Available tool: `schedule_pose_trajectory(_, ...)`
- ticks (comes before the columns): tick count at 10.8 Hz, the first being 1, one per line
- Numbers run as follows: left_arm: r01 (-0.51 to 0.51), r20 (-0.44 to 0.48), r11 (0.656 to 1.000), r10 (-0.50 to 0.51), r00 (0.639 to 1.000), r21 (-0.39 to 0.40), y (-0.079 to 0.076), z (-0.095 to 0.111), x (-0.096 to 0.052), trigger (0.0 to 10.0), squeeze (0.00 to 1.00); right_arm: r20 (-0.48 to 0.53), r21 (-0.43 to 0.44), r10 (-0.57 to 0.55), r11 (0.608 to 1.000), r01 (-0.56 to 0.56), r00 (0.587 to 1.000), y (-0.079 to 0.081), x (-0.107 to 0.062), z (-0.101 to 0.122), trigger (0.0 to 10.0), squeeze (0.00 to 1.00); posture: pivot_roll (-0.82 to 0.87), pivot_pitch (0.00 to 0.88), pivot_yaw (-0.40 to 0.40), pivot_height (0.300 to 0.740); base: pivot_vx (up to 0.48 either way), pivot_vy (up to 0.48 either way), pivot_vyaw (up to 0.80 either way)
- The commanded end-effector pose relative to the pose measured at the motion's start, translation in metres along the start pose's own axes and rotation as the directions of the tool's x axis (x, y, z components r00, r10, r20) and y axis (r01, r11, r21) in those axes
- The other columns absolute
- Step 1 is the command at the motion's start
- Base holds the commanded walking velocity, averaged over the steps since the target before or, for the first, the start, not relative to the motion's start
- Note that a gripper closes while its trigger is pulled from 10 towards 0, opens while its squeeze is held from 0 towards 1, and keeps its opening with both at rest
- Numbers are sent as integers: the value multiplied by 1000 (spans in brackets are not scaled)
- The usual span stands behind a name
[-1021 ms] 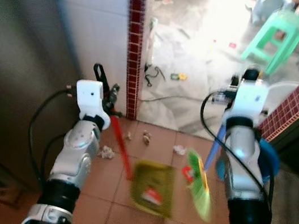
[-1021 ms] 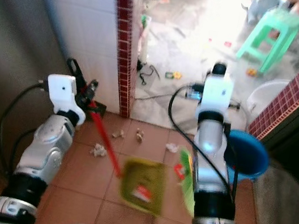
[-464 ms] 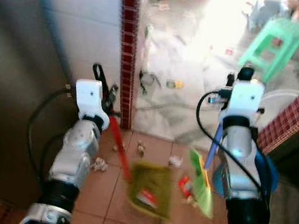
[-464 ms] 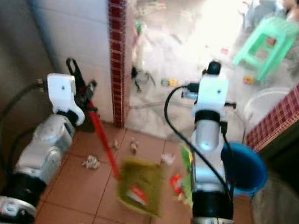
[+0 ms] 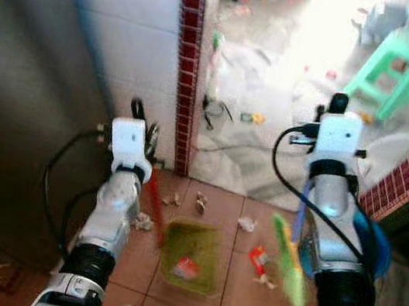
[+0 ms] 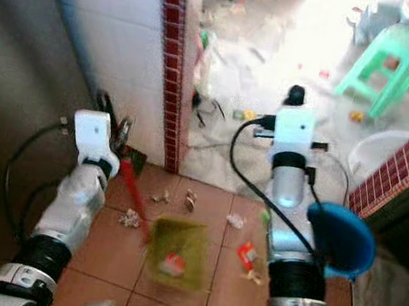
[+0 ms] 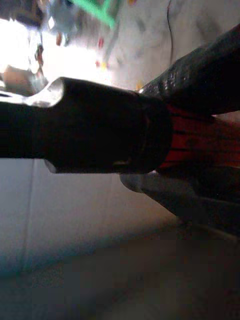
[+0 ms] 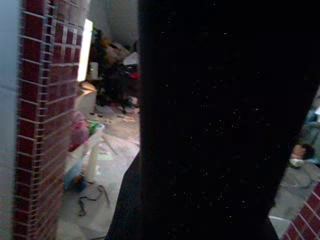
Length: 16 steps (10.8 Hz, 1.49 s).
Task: Sweep floor
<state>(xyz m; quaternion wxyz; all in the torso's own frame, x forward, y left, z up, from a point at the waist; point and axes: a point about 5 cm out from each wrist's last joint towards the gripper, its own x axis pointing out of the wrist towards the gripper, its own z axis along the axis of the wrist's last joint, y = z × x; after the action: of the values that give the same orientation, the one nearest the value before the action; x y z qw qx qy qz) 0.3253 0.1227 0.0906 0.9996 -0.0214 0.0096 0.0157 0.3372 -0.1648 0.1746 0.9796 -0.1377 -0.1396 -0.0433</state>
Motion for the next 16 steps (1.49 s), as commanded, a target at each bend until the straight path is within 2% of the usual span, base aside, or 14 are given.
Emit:
schedule_pose_trajectory(1,-14,63,999,11,998,38,-3,12,8,10000,0,39,-16,-6,1000,6,999,-3,5,10,10000,0,-94,67,32,740,0,0,0)
schedule_pose_trajectory(4,-18,16,997,17,1000,69,-14,-5,12,10000,0,-20,3,-1,1000,1,1000,-1,3,2,10000,0,-123,81,26,740,0,0,0)
schedule_pose_trajectory(6,-33,-20,997,35,999,76,-14,-15,13,10000,0,-72,15,14,1000,-13,997,4,1,-6,10000,0,-121,84,26,740,0,0,0)
schedule_pose_trajectory(8,-26,-34,997,28,999,73,-15,-19,12,10000,0,-160,136,59,990,-37,985,22,-1,-16,10000,0,-114,84,25,740,0,0,0)
schedule_pose_trajectory(9,-18,-38,997,21,999,74,-17,-21,12,10000,0,-176,216,79,976,-40,981,34,0,-14,10000,0,-111,81,25,740,0,0,0)
schedule_pose_trajectory(10,-13,-38,997,16,999,73,-18,-21,12,10000,0,-174,250,89,967,-43,981,40,2,-10,10000,0,-111,81,25,740,0,0,0)
schedule_pose_trajectory(12,-5,-40,997,8,999,75,-19,-22,13,10000,0,-189,384,125,922,-44,974,52,7,-1,10000,0,-115,70,27,740,0,0,0)
schedule_pose_trajectory(13,-4,-39,997,7,999,75,-19,-22,13,10000,0,-183,413,153,909,-65,971,56,9,4,10000,0,-115,70,27,740,0,0,0)
schedule_pose_trajectory(14,-1,-41,997,4,999,76,-20,-22,13,10000,0,-131,432,224,890,-147,966,60,14,19,10000,0,-116,66,26,740,0,0,0)
schedule_pose_trajectory(15,-1,-45,997,4,999,76,-20,-23,13,10000,0,-27,370,273,896,-244,962,60,20,38,10000,0,-116,66,26,740,0,0,0)
schedule_pose_trajectory(16,0,-49,997,3,999,76,-20,-23,13,10000,0,106,233,290,923,-307,951,52,26,58,10000,0,-122,60,25,740,0,0,0)
